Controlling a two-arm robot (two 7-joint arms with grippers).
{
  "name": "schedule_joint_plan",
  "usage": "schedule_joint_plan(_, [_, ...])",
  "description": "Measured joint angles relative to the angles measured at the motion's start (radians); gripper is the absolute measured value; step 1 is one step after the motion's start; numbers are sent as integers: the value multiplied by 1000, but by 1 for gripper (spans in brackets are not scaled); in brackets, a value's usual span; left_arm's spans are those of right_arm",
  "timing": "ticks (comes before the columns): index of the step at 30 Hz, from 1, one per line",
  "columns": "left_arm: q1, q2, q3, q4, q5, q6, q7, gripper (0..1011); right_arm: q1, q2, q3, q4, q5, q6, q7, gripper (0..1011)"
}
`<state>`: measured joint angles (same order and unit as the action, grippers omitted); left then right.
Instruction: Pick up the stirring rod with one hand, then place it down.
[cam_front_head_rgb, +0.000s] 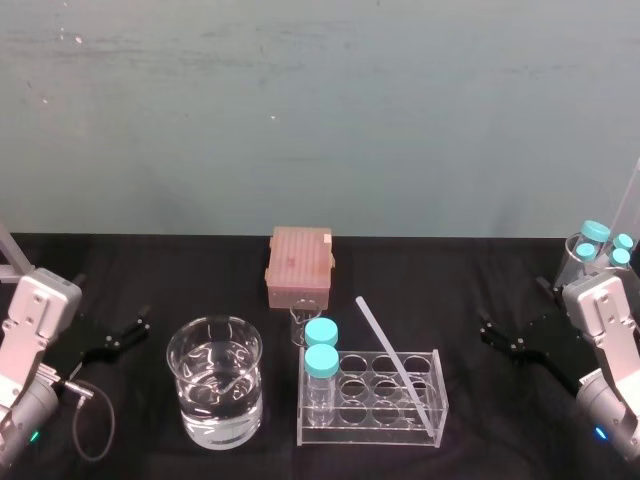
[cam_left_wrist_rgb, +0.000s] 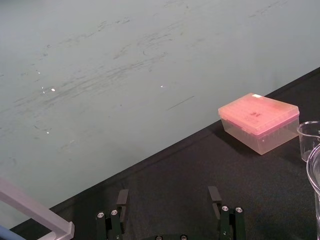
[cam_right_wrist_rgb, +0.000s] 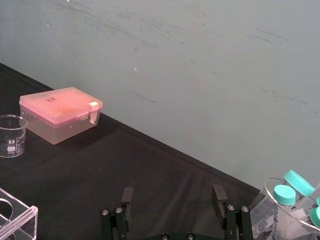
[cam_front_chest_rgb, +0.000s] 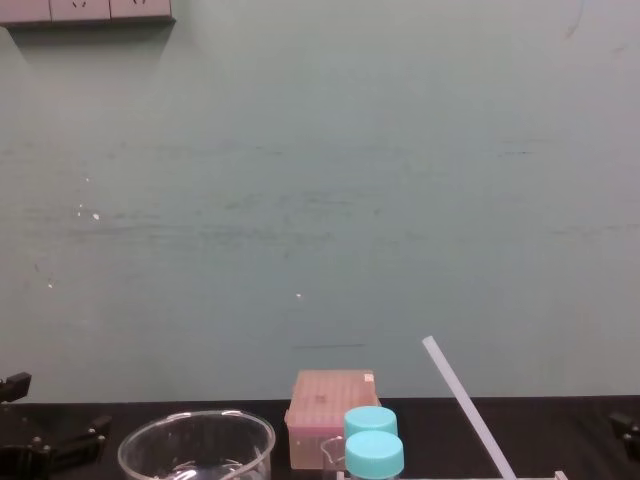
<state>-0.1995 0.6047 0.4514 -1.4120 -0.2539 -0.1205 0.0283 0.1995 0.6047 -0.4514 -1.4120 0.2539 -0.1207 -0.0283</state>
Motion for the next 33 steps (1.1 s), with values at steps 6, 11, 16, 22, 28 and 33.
schedule_joint_plan(6, [0, 0, 0, 0, 0, 0, 0, 1005, 0, 0, 0, 0, 0, 0, 0, 1003])
schedule_joint_plan(11, [0, 0, 0, 0, 0, 0, 0, 1004, 0, 0, 0, 0, 0, 0, 0, 1003])
schedule_joint_plan(16, [0, 0, 0, 0, 0, 0, 0, 1005, 0, 0, 0, 0, 0, 0, 0, 1003])
schedule_joint_plan(22, [0, 0, 0, 0, 0, 0, 0, 1005, 0, 0, 0, 0, 0, 0, 0, 1003])
schedule_joint_plan(28, [0, 0, 0, 0, 0, 0, 0, 1005, -1, -15, 28, -4, 28, 6, 17, 1003])
schedule_joint_plan(33, [0, 0, 0, 0, 0, 0, 0, 1005, 2, -41, 63, -21, 73, 32, 39, 1003])
